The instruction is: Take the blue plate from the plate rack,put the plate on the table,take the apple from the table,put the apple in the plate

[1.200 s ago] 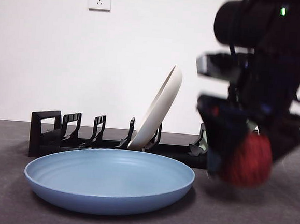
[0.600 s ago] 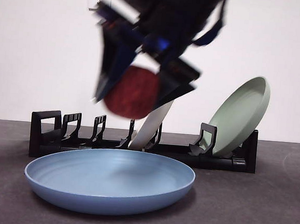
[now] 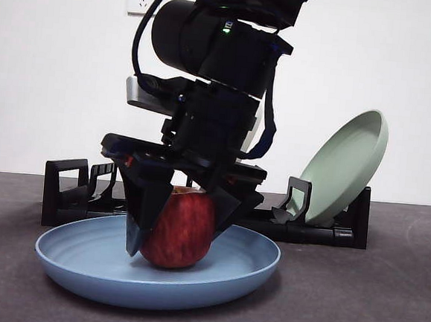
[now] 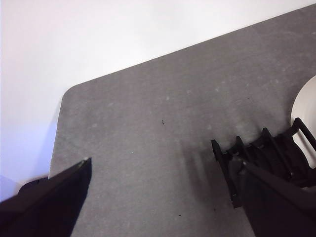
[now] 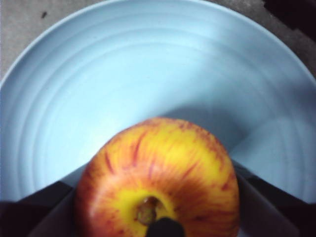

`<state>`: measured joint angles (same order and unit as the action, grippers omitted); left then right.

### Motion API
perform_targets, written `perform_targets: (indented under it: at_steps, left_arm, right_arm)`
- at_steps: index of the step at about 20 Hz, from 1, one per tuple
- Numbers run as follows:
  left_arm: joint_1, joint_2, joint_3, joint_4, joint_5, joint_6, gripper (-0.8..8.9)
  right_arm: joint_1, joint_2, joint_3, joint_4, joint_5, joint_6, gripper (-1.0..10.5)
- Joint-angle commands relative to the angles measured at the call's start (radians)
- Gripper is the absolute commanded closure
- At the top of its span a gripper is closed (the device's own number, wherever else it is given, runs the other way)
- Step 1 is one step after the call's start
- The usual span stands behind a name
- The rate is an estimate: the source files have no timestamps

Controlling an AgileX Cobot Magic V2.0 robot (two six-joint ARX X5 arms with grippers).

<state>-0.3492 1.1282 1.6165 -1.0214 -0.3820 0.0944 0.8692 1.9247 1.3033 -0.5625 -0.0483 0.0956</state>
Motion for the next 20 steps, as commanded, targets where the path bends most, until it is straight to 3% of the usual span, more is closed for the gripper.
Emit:
perform_targets:
  at_steps: [1, 3, 5, 14, 20]
  left_arm:
    - [0.005, 0.000, -0.003, 0.002, 0.001, 0.008, 3.43]
    - [0.005, 0.000, -0.003, 0.002, 0.008, 0.008, 3.43]
    - [0.004, 0.000, -0.003, 0.003, 0.040, 0.008, 3.43]
    - [0.004, 0.007, -0.003, 0.023, 0.232, 0.007, 3.43]
    - [0.004, 0.037, -0.003, 0.033, 0.411, 0.007, 3.44]
  right_arm:
    - [0.004, 0.013, -0.002, -0.001, 0.002, -0.006, 7.1]
    - [0.003, 0.013, -0.002, -0.001, 0.002, -0.006, 5.3]
    - [0.003, 0.013, -0.002, -0.001, 0.000, -0.006, 4.4]
    - [0.003, -0.005, 0.011, -0.005, -0.004, 0.005, 4.4]
    - [0.001, -0.121, 0.026, -0.016, -0.002, 0.019, 4.4]
